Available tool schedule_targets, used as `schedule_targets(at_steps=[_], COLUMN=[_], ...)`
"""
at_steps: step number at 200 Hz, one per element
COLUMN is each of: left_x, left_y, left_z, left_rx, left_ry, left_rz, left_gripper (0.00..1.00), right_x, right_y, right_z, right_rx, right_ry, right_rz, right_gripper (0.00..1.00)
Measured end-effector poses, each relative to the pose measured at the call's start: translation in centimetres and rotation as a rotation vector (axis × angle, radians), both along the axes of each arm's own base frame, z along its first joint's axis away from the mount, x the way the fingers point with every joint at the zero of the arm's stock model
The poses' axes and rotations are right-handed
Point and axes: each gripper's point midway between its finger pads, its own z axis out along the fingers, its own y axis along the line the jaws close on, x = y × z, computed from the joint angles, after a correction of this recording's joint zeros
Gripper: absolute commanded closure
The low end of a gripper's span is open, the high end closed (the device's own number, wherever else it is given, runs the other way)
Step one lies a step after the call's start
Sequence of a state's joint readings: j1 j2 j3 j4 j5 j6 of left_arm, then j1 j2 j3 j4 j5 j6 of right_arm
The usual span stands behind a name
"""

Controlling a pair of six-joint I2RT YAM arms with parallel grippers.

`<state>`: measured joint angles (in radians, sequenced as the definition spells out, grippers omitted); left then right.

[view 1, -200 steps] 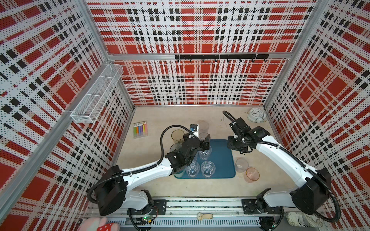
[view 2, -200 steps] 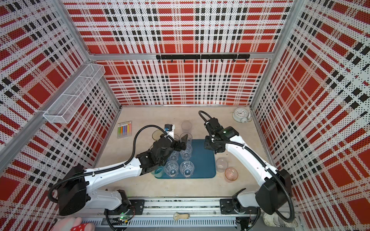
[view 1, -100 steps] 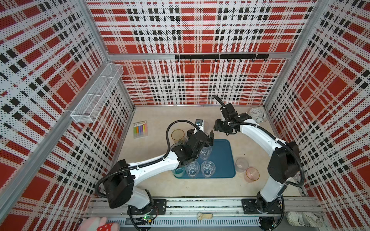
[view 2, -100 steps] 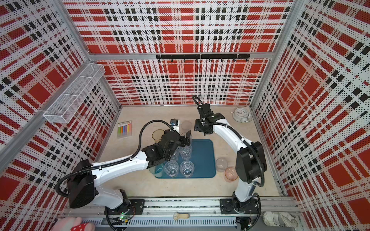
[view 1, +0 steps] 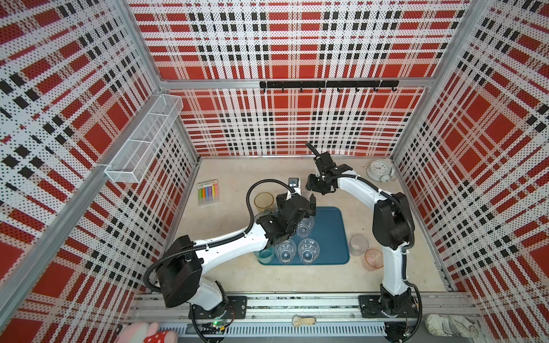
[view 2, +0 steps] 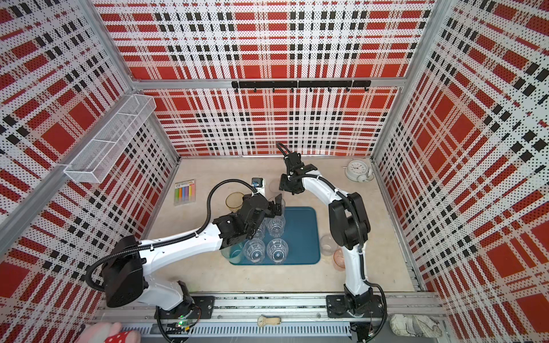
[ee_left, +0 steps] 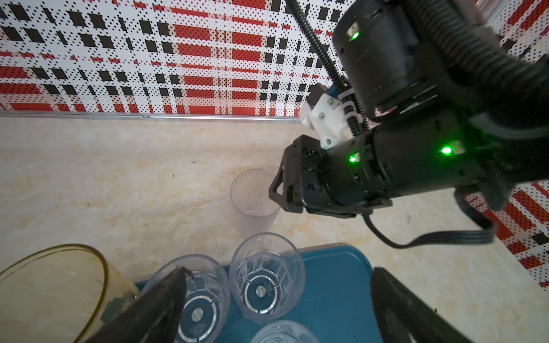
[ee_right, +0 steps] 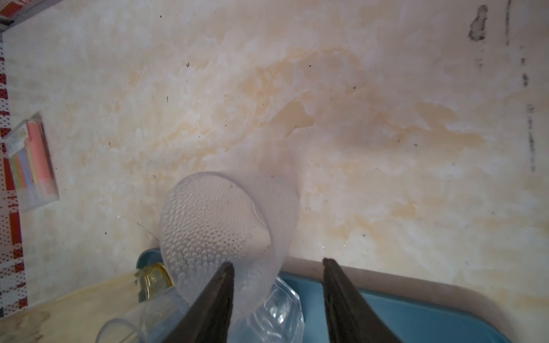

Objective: Place the glasses into the tray
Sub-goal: Pick up the glass from the top-center of the table.

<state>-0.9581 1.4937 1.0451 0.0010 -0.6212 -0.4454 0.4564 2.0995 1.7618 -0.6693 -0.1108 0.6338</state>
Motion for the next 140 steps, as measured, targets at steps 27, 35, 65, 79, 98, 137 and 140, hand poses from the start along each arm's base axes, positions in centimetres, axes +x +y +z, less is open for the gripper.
schedule_targets(at_steps=[27, 35, 65, 79, 98, 137, 140], left_x=[0.1, 0.2, 0.7, 1.0, 1.2, 0.3, 0.3], left_y=[-0.5, -0.8, -2.7, -3.8, -5.0, -6.9, -7.0], left_z=[-0.3, -0.5, -1.8, -2.6, -3.3, -3.5, -3.5], left_rx=[0.011, 0.011, -0.008, -0.019, -0.027, -0.029, -0.030], left_ry=[0.022, 0.034, 0.108, 0.153, 0.204, 0.246, 0.248], left_rz=[-0.019, -0.035, -0.138, -0.195, -0.265, -0.377, -0.385], left_gripper=[0.02, 0.02, 0.02, 0.02, 0.02, 0.02, 0.02], right_x=[0.2, 0.2, 0.3, 0.4, 0.6, 1.2, 1.2], right_y=[0.7, 0.8, 0.8, 0.7, 0.3, -1.5, -1.9], right_z=[-2.0, -2.5, -3.1, -3.1, -3.1, -1.4, -1.2], right_rx=[0.007, 0.010, 0.005, 0.002, 0.001, -0.006, -0.011], right_ry=[0.030, 0.042, 0.047, 0.044, 0.042, 0.008, 0.002], right_rz=[0.009, 0.011, 0.008, 0.008, 0.006, -0.004, -0.009], right_gripper=[0.63, 0.66, 0.79, 0.85, 0.89, 0.94, 0.94])
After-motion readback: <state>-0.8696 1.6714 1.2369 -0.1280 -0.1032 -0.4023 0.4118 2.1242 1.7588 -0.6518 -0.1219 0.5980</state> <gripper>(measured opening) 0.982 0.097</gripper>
